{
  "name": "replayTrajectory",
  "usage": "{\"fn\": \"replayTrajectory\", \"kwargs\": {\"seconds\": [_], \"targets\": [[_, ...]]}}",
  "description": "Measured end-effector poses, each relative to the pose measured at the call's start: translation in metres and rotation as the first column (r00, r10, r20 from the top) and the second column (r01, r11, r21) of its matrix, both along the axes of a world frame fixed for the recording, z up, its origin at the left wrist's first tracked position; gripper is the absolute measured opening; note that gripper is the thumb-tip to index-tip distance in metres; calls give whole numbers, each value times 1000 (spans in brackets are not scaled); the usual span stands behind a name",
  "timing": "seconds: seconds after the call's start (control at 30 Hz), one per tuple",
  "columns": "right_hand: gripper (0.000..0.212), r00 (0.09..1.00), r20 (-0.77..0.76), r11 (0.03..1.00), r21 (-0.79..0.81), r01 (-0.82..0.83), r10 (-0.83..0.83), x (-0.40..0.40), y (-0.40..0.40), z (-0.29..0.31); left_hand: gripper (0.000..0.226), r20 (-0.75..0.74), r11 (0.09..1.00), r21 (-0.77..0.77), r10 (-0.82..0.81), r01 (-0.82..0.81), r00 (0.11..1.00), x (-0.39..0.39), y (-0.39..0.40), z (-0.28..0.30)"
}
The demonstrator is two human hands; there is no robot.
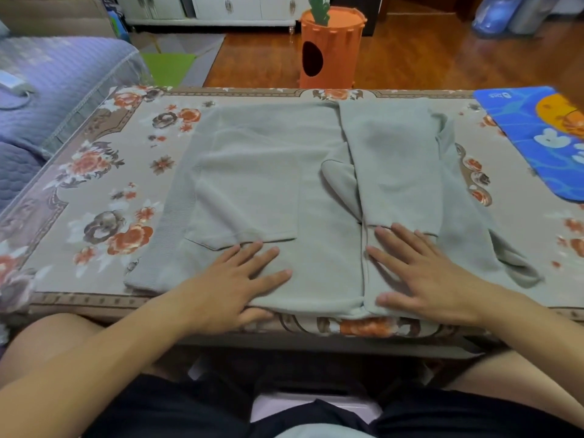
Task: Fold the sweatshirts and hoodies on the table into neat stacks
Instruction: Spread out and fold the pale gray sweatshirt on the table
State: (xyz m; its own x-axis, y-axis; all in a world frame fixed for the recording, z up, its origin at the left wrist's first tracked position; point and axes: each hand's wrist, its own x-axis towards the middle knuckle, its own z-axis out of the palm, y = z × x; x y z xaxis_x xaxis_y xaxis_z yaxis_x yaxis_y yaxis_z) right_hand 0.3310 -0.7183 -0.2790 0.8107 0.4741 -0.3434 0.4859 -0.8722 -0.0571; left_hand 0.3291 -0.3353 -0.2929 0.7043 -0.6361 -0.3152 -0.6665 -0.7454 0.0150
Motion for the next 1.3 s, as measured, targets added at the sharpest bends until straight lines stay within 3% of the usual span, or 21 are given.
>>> {"fn": "replayTrajectory", "kwargs": {"seconds": [0.07, 0.17, 0.23, 0.33, 0.47, 0.57, 0.63, 0.7, 0.77, 0.83, 0.93, 1.03, 1.13, 1.23, 1.3], "targets": [[100, 999, 10, 998, -39, -53, 54, -7, -10, 0, 66, 81, 998, 49, -54, 50, 995, 3, 0, 4], [94, 994, 34, 992, -73, -102, 105, -11, -15, 0, 73, 115, 995, 71, -75, 67, 991, 7, -3, 7], [96, 995, 43, 996, -34, -83, 85, -7, -13, 2, 82, 141, 999, 39, -22, 16, 990, 7, -4, 7], [106, 1000, 15, 995, -97, 13, -11, 1, -12, 10, 98, 151, 989, 44, 130, -138, 980, 6, 3, 10], [92, 997, 40, 989, -127, 76, -72, -1, -10, 24, 103, 67, 956, 30, 290, -292, 955, 4, 11, 15], [71, 987, 130, 994, -40, 104, -98, 4, -3, 39, 97, 43, 959, -4, 284, -285, 958, 3, 8, 20], [65, 989, 125, 993, -84, 84, -73, 6, -1, 50, 90, 13, 972, 6, 234, -234, 972, 0, 11, 28], [61, 999, 40, 982, -185, 36, -29, 4, -4, 59, 78, -41, 975, -47, 216, -218, 976, -4, 16, 43], [57, 996, -79, 972, -234, 27, -46, 0, -8, 68, 62, -189, 942, -69, 312, -329, 931, -7, 21, 61], [52, 975, -191, 973, -223, 66, -110, 1, -11, 78, 52, -326, 912, 24, 394, -409, 860, -2, 21, 76], [47, 951, -278, 979, -187, 82, -133, 19, -12, 94, 39, -359, 920, 99, 388, -379, 849, 19, 16, 93], [45, 968, -178, 969, -201, 140, -177, 53, -16, 109, 38, -304, 896, 34, 431, -442, 850, 61, 25, 106], [25, 960, 34, 921, -272, 277, -279, 89, -12, 111, 29, -148, 859, -41, 499, -510, 854, 109, 34, 103], [16, 913, 264, 888, -261, 378, -311, 111, -4, 72, 17, -24, 807, 13, 590, -590, 807, 131, 35, 68], [25, 888, 342, 910, -165, 379, -308, 121, -16, 28, 19, 20, 771, 77, 632, -632, 774, 128, 35, 38]]}}
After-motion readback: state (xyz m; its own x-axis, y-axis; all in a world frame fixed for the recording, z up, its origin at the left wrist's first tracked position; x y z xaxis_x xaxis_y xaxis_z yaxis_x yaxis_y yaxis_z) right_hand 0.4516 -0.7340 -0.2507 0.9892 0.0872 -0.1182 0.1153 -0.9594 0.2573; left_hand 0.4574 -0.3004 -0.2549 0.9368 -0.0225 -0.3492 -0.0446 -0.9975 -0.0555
